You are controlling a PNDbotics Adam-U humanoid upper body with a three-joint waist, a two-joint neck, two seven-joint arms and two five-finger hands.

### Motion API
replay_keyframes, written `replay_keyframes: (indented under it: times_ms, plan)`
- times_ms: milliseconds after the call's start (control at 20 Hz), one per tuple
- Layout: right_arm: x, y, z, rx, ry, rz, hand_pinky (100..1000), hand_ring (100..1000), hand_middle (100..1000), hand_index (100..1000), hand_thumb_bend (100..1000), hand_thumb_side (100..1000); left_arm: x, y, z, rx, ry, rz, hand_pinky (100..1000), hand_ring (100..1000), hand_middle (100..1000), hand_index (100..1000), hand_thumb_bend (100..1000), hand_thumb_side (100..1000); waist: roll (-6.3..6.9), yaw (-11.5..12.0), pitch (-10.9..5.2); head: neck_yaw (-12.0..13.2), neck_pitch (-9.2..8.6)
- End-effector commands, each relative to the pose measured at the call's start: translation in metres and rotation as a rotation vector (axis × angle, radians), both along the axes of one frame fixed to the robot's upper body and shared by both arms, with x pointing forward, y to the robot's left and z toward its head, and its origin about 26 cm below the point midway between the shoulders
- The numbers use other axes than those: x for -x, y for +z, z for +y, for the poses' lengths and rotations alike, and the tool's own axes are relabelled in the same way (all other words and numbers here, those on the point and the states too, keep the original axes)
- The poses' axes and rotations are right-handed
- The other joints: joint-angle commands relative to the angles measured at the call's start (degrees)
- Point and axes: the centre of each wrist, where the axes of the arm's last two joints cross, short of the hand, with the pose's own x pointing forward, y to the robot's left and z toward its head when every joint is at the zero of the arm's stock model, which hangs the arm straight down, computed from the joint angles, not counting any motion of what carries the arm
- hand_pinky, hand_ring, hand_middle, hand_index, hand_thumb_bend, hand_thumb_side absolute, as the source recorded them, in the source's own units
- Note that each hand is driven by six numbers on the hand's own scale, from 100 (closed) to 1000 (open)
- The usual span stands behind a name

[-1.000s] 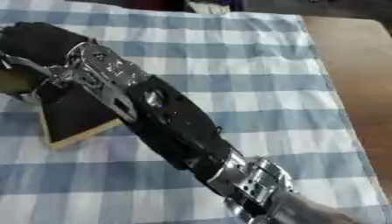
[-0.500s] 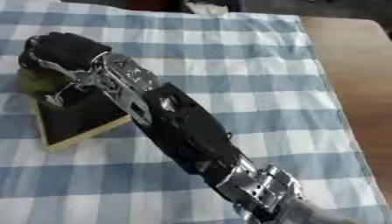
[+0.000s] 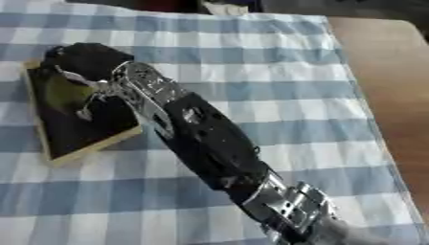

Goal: Pick up objects on the table and place them in the box.

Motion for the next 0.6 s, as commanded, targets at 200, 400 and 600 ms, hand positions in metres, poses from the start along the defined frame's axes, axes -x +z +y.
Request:
replay_keyframes:
  times_ms: [200, 400, 600]
  plan:
    - [0.003, 0.028, -0.012, -0.029, -0.012, -0.086, 806, 842, 834, 849, 377, 358, 0.005, 0.009, 0.002, -0.033, 0.015, -0.016, 694, 542, 721, 846, 138, 423, 1.00, -0.45, -1.41, 0.20, 0.22]
    - [0.011, 0.060, -0.029, -0.136, -0.014, -0.153, 796, 816, 814, 840, 332, 314, 0.006, 0.008, 0.002, -0.036, 0.018, -0.011, 694, 543, 721, 845, 140, 422, 1.19, -0.83, -1.84, 0.93, 0.47]
    - [0.028, 0.103, -0.058, -0.293, -0.001, -0.226, 788, 799, 796, 834, 313, 253, 0.006, 0.007, 0.003, -0.038, 0.024, -0.003, 694, 544, 721, 845, 143, 421, 1.23, -1.40, -2.52, 1.85, 0.98]
